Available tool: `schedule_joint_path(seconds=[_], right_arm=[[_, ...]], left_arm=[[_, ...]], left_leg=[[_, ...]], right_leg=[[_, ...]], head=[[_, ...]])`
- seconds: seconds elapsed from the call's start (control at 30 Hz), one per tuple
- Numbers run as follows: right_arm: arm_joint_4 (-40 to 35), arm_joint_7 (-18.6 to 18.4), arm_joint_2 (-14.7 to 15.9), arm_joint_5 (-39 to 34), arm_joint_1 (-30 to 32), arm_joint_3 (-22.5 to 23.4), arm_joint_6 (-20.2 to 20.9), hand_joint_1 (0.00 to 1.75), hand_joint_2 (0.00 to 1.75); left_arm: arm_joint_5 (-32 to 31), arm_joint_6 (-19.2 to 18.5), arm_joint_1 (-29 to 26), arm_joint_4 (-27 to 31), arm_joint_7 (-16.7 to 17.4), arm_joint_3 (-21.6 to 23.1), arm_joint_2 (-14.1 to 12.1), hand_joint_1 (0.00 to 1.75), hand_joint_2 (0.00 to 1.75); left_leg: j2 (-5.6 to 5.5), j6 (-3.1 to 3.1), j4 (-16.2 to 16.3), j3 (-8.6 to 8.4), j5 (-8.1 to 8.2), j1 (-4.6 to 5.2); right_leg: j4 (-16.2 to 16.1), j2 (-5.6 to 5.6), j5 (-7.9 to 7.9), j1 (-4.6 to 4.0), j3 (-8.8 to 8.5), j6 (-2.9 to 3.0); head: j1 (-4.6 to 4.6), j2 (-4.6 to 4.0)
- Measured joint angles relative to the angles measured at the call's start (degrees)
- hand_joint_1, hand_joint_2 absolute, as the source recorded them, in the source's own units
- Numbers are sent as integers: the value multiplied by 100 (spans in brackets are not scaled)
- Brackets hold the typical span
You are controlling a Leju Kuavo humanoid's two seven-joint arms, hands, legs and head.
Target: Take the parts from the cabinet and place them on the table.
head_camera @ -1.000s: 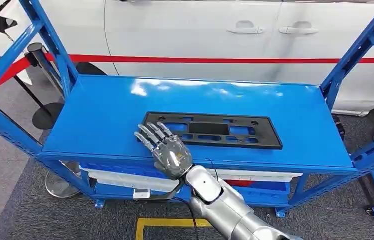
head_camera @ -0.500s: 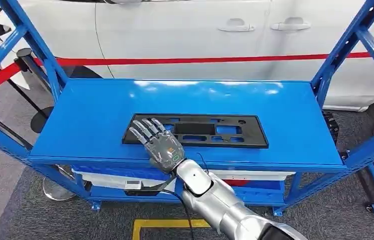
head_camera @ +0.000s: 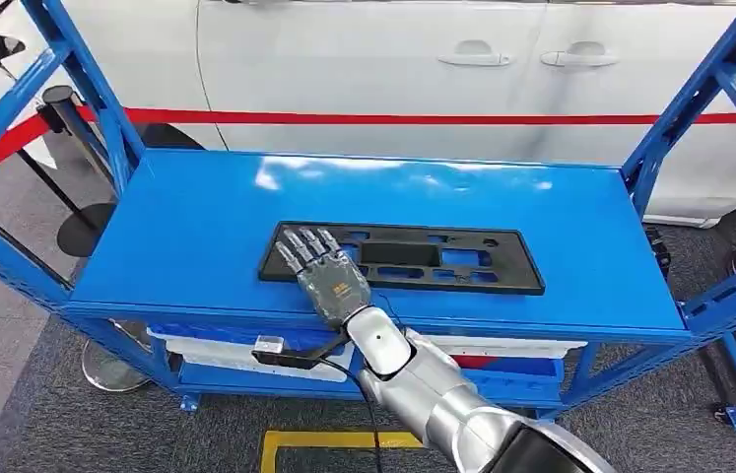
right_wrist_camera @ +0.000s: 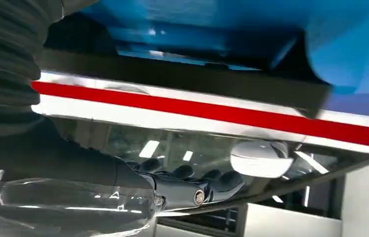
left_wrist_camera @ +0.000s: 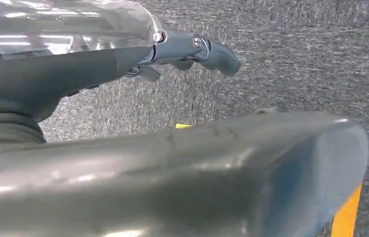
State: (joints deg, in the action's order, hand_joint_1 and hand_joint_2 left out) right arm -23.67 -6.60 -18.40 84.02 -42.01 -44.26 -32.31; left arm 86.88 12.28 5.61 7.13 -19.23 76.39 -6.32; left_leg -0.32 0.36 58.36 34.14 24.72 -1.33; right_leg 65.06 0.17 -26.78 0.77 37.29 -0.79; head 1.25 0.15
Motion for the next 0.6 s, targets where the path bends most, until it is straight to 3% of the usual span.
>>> schedule_joint_path(seconds=[0.03, 0.07, 0.13, 0.2, 0.23, 0.27, 0.33, 0.37, 0.4, 0.43, 0.47, 0.53, 0.57, 0.6], right_arm=[[39, -49, 2, 15, -41, 2, 37, 0, 175], [79, -110, 2, 31, -78, 4, 57, 0, 175], [147, -250, 24, 103, -98, 9, 147, 0, 175], [210, -459, 68, 194, -114, 13, 258, 0, 175], [225, -563, 77, 243, -132, 13, 313, 0, 175], [254, -664, 90, 286, -161, 13, 378, 0, 175], [319, -936, 149, 348, -186, 24, 525, 5, 175], [350, -1071, 203, 358, -197, 46, 566, 117, 175], [374, -1228, 269, 359, -216, 85, 614, 162, 175], [400, -1363, 326, 359, -239, 123, 663, 168, 175], [422, -1458, 395, 365, -268, 177, 689, 171, 175], [450, -1607, 496, 394, -317, 262, 702, 173, 175], [466, -1668, 552, 400, -331, 323, 698, 173, 175], [483, -1694, 612, 409, -336, 376, 698, 173, 175]], left_arm=[[2, -4, 0, 0, -18, 7, 0, 0, 0], [2, -4, 4, 0, -31, 11, 0, 0, 0], [2, -7, 2, 0, -40, 35, 0, 0, 0], [2, -24, 6, 0, -40, 57, -2, 0, 0], [0, -31, 0, 0, -42, 70, -4, 0, 0], [0, -39, 3, 0, -42, 88, -2, 0, 0], [0, -39, 4, 0, -42, 96, -7, 0, 0], [0, -39, -3, 0, -42, 103, -7, 0, 0], [0, -41, -10, 0, -42, 116, -7, 0, 0], [2, -44, -11, 0, -44, 136, -7, 0, 0], [2, -50, -9, 0, -46, 153, -7, 0, 0], [4, -61, -6, 0, -46, 177, -13, 0, 0], [9, -74, 5, 0, -44, 186, -17, 0, 0], [11, -76, 16, 0, -44, 190, -17, 0, 0]], left_leg=[[1, -23, 2, -4, 8, 0], [-2, -70, 30, 14, 22, 43], [0, -139, 0, 9, 4, 29], [0, -224, -37, -13, -6, 10], [7, -236, 57, 24, 72, -9], [7, -241, 297, 130, 249, -6], [5, -270, 1186, 532, 684, -7], [5, -281, 1604, 729, 826, -6], [6, -282, 1782, 813, 821, -6], [6, -273, 1651, 751, 677, -6], [6, -260, 1269, 567, 440, -6], [8, -213, 277, 62, -1, -6], [5, -191, 74, -44, 106, 25], [-8, -149, 57, -27, 69, 33]], right_leg=[[-472, -11, 156, -2, -232, 27], [-596, -12, 94, -45, -274, 43], [-590, 3, 109, -67, -253, 86], [-654, 9, 148, -51, -263, 173], [-692, 0, 175, -27, -300, 212], [-703, -4, 176, -25, -305, 250], [-701, -5, 171, -45, -306, 274], [-694, -7, 167, -57, -305, 280], [-687, -6, 166, -62, -308, 281], [-678, -5, 158, -64, -317, 281], [-662, -1, 150, -64, -323, 272], [-620, 4, 120, -62, -328, 244], [-597, 5, 104, -102, -311, 211], [-584, 15, 110, -101, -298, 178]], head=[[-2, 0], [0, -2], [7, 0], [4, 0], [4, 0], [17, -2], [17, 0], [17, 0], [17, 0], [17, 0], [17, 0], [17, 0], [17, 0], [9, 0]])
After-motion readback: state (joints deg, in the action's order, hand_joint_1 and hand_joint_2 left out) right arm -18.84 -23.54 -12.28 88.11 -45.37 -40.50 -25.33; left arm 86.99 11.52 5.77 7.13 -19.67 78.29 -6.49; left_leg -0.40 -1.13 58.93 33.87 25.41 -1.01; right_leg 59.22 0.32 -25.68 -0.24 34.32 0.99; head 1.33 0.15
